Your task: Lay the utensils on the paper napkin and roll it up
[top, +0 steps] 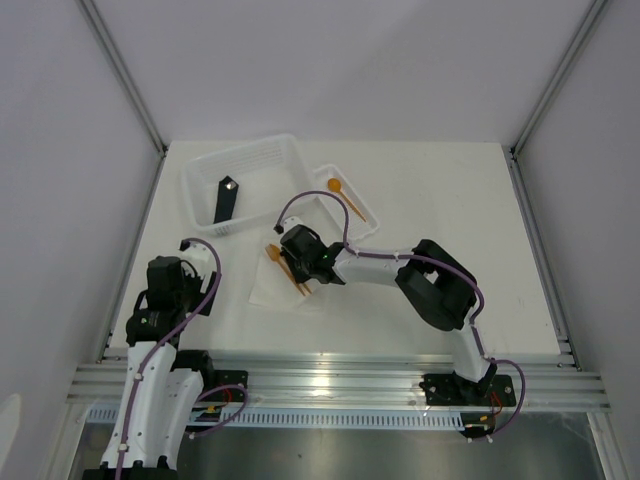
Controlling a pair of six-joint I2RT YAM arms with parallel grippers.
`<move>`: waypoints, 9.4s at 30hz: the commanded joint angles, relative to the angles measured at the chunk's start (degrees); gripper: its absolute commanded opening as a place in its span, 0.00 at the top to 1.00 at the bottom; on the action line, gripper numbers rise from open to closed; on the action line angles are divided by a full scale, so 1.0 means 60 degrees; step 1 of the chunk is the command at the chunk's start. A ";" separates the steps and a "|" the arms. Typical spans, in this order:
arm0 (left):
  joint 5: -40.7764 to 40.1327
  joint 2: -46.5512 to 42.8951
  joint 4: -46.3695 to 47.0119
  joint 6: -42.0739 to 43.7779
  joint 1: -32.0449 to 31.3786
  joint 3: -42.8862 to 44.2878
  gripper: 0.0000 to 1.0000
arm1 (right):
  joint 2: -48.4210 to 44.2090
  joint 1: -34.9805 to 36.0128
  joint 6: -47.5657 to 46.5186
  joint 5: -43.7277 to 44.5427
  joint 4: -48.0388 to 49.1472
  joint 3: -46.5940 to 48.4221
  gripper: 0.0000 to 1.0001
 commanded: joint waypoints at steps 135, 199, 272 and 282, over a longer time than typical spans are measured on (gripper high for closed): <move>0.2797 0.1140 0.0430 0.0406 -0.0245 0.1526 0.00 | -0.0121 -0.4253 -0.2304 -0.0793 -0.1519 0.4601 1.00; 0.2621 0.0920 0.0460 0.0450 -0.0259 0.1307 0.01 | 0.0971 -0.0648 0.0085 -0.0793 -0.0111 0.1489 0.99; 0.2519 0.1154 0.0342 0.0611 -0.0259 0.1380 0.01 | 0.0604 -0.0956 0.0144 -0.1716 -0.0317 0.0933 1.00; 0.2504 0.1125 0.0342 0.0625 -0.0259 0.1380 0.00 | 0.0575 -0.0853 0.0115 -0.1862 -0.0170 0.0933 1.00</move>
